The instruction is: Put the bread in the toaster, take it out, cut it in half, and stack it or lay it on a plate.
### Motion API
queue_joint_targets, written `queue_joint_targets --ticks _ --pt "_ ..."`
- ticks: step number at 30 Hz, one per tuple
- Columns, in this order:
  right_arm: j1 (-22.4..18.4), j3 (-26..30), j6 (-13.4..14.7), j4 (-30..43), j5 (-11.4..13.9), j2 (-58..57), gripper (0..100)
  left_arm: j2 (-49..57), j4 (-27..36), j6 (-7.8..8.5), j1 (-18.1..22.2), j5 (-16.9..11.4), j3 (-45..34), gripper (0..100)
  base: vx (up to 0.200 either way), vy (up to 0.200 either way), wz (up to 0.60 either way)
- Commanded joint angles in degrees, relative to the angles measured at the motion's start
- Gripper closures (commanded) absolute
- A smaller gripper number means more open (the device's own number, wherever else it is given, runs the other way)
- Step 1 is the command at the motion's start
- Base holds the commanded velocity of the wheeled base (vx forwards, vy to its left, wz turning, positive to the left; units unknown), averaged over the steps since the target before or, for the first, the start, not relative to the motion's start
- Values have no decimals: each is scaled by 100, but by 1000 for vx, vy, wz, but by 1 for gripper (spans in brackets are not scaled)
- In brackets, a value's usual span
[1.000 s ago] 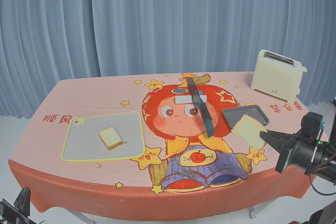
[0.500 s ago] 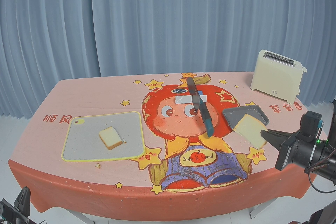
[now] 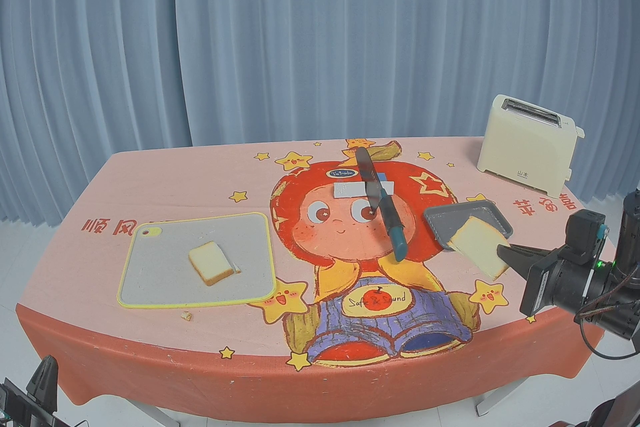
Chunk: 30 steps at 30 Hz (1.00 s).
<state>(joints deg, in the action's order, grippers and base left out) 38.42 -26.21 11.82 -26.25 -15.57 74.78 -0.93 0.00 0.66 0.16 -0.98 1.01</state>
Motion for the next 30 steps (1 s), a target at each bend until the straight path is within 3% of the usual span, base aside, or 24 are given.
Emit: queue_joint_targets --ticks 1,23,30 --pt "-10 2 4 -3 1 28 100 93 0 4 2 1 -101 100 0 0 0" --pt "-872 -95 4 -197 98 397 100 93 0 4 2 1 -101 100 0 0 0" --pt "-942 -68 13 -364 98 503 100 93 0 4 2 1 -101 100 0 0 0"
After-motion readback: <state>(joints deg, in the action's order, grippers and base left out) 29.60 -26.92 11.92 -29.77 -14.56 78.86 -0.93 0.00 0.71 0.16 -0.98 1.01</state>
